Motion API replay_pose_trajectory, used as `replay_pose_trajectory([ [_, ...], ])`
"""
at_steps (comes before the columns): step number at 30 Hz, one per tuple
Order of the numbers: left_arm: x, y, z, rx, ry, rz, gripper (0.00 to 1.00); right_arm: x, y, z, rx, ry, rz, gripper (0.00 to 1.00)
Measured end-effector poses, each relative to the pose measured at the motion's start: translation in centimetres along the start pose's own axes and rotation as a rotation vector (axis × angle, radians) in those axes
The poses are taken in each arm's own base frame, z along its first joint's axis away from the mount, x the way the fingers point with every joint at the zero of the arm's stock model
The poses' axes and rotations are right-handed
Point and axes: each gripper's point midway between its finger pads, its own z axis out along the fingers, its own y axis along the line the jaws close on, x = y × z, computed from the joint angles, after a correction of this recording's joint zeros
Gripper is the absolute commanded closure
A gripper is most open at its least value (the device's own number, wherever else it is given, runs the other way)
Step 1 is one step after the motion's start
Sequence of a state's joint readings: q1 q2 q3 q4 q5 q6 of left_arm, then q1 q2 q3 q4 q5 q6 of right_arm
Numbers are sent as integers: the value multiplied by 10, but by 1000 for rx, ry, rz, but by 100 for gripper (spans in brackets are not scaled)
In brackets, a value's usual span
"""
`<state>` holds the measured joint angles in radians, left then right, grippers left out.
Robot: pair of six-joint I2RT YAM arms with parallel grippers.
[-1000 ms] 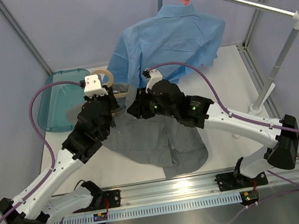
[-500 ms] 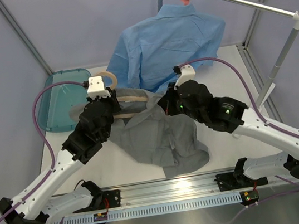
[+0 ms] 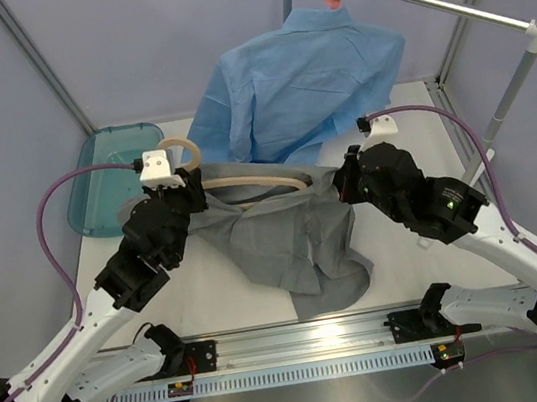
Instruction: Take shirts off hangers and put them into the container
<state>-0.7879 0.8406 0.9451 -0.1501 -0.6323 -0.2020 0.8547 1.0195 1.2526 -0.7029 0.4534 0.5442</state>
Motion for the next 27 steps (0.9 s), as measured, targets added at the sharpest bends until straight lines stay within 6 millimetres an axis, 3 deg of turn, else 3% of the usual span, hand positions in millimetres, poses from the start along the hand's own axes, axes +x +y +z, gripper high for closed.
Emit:
replay_pose_trajectory([
  [5, 6, -7, -5, 68, 1, 12, 100, 1, -18, 4, 53, 11, -15, 100],
  [8, 6, -7, -9, 89, -8, 6, 100, 5, -17, 7, 40, 31, -25, 100],
  [14, 2, -13, -10, 118, -11, -21, 100, 45, -13, 29, 10, 157, -63, 94],
  [18, -4, -31, -6, 180, 1, -54, 100, 81, -15, 38, -16, 261, -87, 79],
  [20, -6, -40, -5, 211, 7, -68, 100, 90, -16, 37, -31, 288, -96, 58],
  [23, -2, -48, -3, 243, 25, -76, 100, 88, -15, 31, -55, 286, -115, 35],
  [27, 3, -49, -2, 248, 38, -67, 100, 73, -22, 11, -50, 249, -145, 19],
])
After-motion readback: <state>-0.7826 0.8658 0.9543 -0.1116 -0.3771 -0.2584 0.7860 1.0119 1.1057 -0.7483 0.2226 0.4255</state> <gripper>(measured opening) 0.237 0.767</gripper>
